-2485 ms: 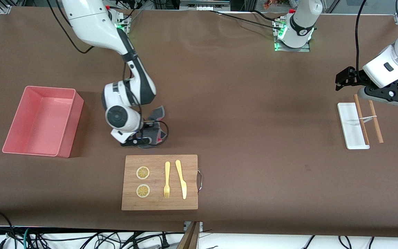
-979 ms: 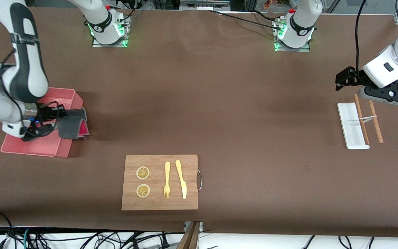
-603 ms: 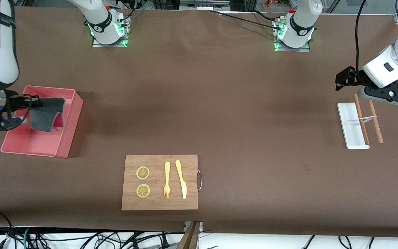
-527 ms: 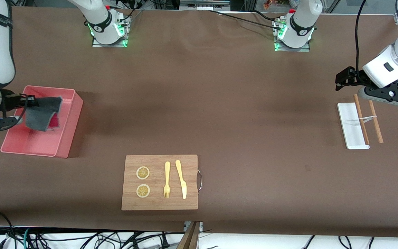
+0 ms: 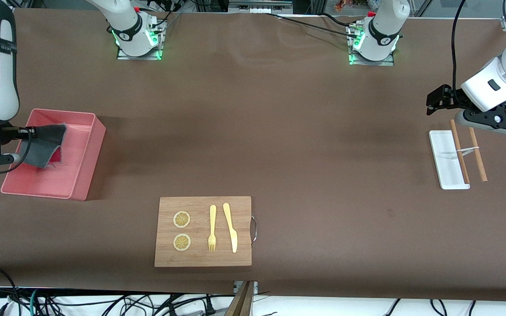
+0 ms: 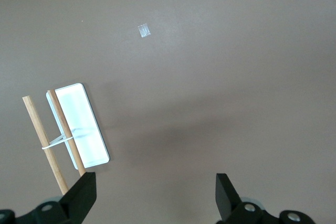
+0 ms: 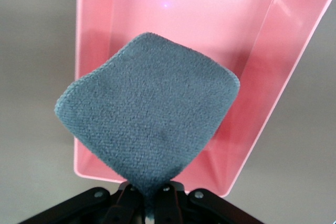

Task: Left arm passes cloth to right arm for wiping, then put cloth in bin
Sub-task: 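Move the cloth over the pink bin and open the right gripper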

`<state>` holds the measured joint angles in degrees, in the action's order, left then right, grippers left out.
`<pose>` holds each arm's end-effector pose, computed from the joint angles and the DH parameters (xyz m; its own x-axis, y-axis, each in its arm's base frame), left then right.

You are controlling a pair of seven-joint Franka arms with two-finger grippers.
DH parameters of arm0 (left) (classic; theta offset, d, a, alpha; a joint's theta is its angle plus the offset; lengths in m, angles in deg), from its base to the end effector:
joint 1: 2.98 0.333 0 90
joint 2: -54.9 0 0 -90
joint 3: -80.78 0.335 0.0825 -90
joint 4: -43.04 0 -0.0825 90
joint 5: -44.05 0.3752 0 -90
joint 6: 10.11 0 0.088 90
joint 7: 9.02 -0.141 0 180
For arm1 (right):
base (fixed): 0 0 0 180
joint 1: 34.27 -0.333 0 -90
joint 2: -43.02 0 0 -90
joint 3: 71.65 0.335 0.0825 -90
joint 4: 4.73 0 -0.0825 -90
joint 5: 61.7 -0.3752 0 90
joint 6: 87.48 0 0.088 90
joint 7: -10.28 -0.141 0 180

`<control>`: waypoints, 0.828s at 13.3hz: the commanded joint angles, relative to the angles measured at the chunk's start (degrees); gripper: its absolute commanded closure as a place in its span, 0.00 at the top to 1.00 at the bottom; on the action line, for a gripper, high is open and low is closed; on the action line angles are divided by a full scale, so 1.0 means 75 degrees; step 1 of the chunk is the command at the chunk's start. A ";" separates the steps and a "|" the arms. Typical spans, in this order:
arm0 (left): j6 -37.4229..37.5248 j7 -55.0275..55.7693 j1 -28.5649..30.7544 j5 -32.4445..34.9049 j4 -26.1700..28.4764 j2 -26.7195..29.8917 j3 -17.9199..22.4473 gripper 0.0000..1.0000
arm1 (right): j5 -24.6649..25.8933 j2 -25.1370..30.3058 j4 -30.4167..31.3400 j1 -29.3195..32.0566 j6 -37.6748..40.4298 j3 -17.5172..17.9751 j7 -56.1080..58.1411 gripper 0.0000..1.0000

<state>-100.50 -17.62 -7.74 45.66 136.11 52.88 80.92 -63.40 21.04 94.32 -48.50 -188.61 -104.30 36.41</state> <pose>0.5500 -0.0405 0.5661 0.9698 -0.2285 -0.0852 -0.2306 -0.9729 -0.0155 0.5780 -0.1615 0.3599 0.9372 0.1151 -0.3291 0.1338 -0.9904 0.0347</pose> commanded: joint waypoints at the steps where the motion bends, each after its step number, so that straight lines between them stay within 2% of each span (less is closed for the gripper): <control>1: -0.0077 0.0046 -0.0010 -0.0062 0.0059 0.0071 0.0004 1.00 | 0.0028 0.0012 -0.0105 0.0023 0.0008 0.0017 -0.0121 0.46; 2: -0.0077 0.0046 -0.0021 -0.0062 0.0059 0.0071 0.0004 1.00 | 0.0016 0.0035 -0.0164 -0.0012 0.0019 0.0017 -0.0121 0.99; 6: -0.0077 0.0046 -0.0010 -0.0062 0.0059 0.0071 0.0004 1.00 | 0.0004 0.0117 -0.0830 -0.0188 0.0404 0.0087 -0.0063 1.00; 9: -0.0077 0.0046 -0.0010 -0.0062 0.0059 0.0071 0.0004 1.00 | -0.0054 0.0012 -0.1931 -0.0306 0.0863 0.0238 0.0440 1.00; 11: -0.0077 0.0046 -0.0010 -0.0062 0.0059 0.0071 0.0004 1.00 | -0.0824 0.0093 -0.2319 -0.0364 0.1166 0.0392 0.0372 1.00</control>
<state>-100.50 -17.62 -7.74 45.66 136.11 52.88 80.92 -65.93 21.66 80.43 -51.18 -182.98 -102.19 38.16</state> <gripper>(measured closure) 0.000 0.000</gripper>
